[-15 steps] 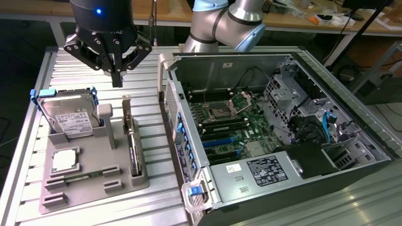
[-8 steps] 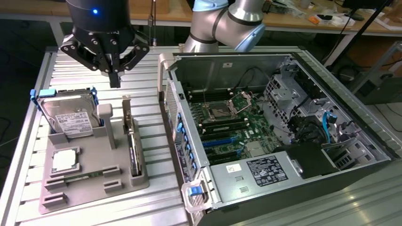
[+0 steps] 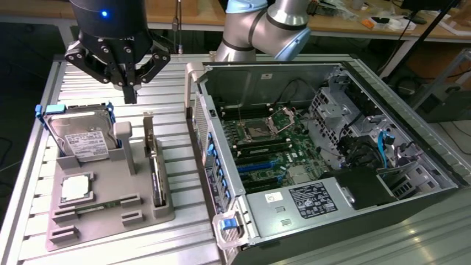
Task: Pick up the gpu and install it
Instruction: 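Reach for the gpu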
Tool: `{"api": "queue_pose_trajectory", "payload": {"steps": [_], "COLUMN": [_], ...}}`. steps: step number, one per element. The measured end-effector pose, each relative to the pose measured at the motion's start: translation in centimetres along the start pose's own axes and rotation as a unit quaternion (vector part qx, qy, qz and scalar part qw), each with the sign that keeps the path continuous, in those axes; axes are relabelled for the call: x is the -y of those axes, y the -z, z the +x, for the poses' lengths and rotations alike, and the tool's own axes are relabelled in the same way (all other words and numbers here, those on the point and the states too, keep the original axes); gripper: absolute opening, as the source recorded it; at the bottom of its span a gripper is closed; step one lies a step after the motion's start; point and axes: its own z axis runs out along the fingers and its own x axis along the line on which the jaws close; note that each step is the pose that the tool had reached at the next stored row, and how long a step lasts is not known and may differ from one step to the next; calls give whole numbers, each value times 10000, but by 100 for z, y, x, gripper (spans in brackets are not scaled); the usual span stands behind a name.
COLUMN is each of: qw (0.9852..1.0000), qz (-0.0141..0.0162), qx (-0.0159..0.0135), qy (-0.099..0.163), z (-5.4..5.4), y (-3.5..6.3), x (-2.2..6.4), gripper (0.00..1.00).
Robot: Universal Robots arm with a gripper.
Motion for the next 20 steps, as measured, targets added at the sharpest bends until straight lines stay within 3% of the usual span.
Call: {"api": "queue_pose_trajectory", "payload": {"steps": [15,20], "qw": [10000,10000], "qz": [0,0], "qx": [0,-4], "qy": [0,-1], "z": [74,-70], "y": [3,1], "x": [23,59], "gripper": [11,11]}}
